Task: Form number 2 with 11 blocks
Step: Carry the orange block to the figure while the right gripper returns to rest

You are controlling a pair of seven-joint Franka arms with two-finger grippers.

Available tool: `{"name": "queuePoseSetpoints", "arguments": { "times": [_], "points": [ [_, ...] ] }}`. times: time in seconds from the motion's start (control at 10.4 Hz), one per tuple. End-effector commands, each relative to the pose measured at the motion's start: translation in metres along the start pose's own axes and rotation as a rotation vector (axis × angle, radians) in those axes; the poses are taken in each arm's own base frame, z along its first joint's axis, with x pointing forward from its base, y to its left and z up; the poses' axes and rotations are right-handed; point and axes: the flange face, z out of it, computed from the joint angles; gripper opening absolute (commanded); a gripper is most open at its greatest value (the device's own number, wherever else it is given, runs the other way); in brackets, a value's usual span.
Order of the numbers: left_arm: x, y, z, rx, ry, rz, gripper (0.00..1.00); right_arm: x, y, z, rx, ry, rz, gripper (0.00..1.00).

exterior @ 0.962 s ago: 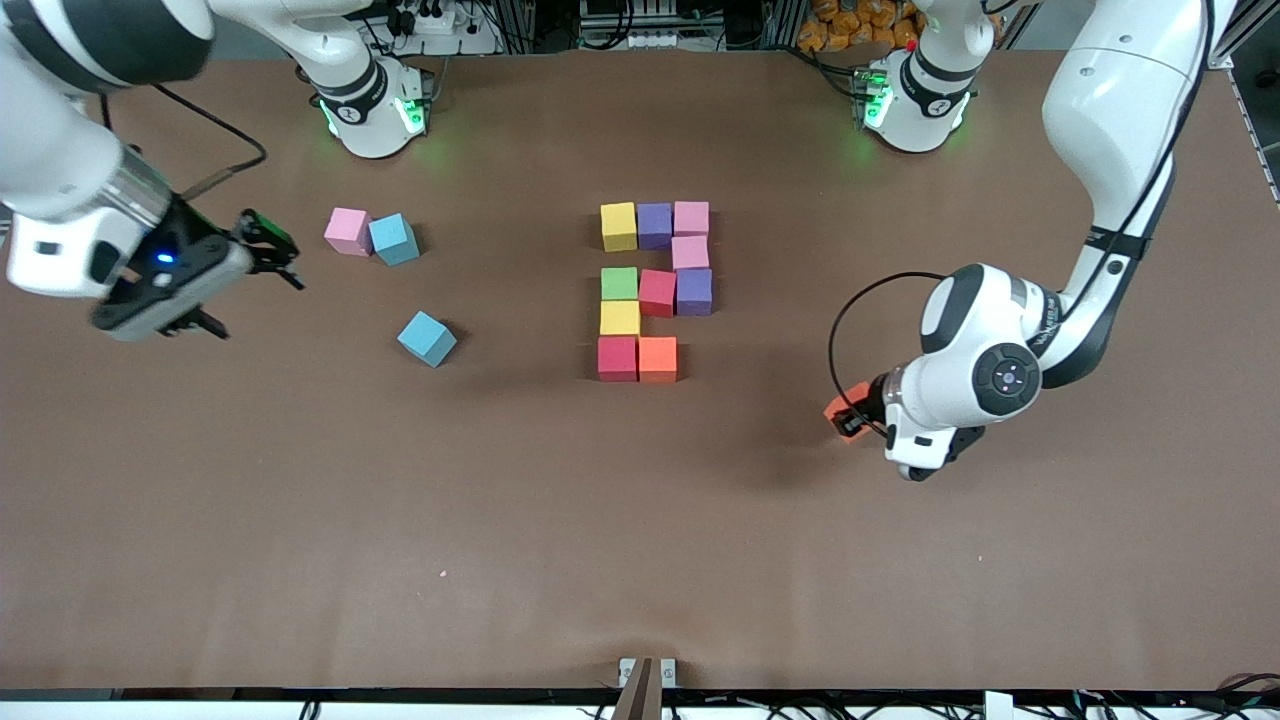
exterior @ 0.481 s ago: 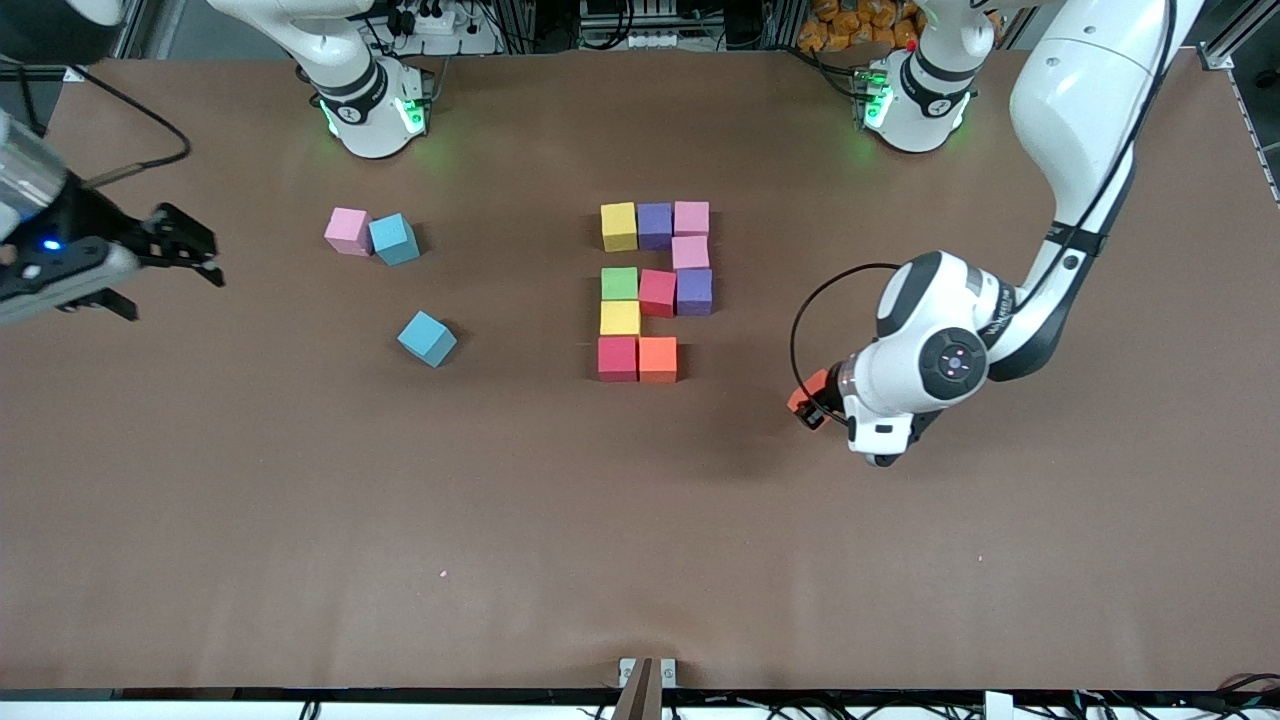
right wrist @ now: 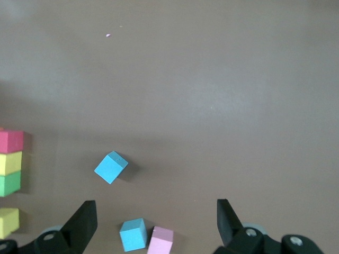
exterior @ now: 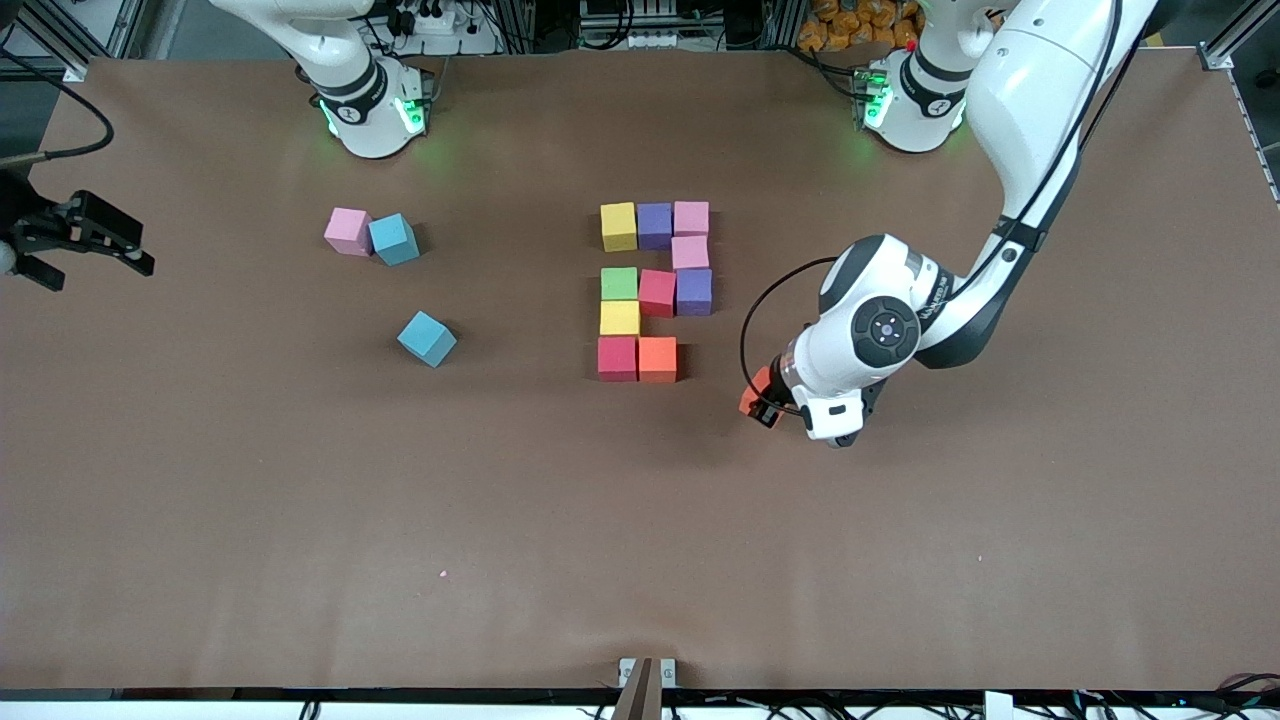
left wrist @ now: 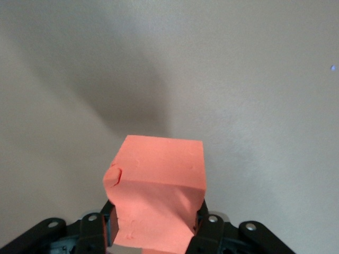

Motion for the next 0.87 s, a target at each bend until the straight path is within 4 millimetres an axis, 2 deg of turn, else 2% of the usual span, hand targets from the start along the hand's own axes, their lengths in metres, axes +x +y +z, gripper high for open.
{"name": "queuePoseSetpoints", "arguments": {
  "times": [0.0, 0.29, 0.48, 0.77],
  "points": [
    [-0.020, 0.007, 0.017, -0.028, -0.017, -0.114, 0.51, -0.007, -0.008, -0.012, -0.005, -0.034, 0.108, 1.00],
    [-0.040, 0.007, 0.029, -0.044, -0.028, -0.300, 0.51, -0.009, -0.003, -0.010, -0.071, -0.061, 0.116, 1.00],
    [-0.053, 0.004, 0.037, -0.032, -0.030, -0.331, 0.51, -0.010, -0.001, -0.008, -0.071, -0.074, 0.127, 1.00],
    [-0.056, -0.005, 0.054, -0.040, -0.038, -0.423, 0.50, -0.011, -0.002, -0.009, -0.071, -0.073, 0.118, 1.00]
  ]
}}
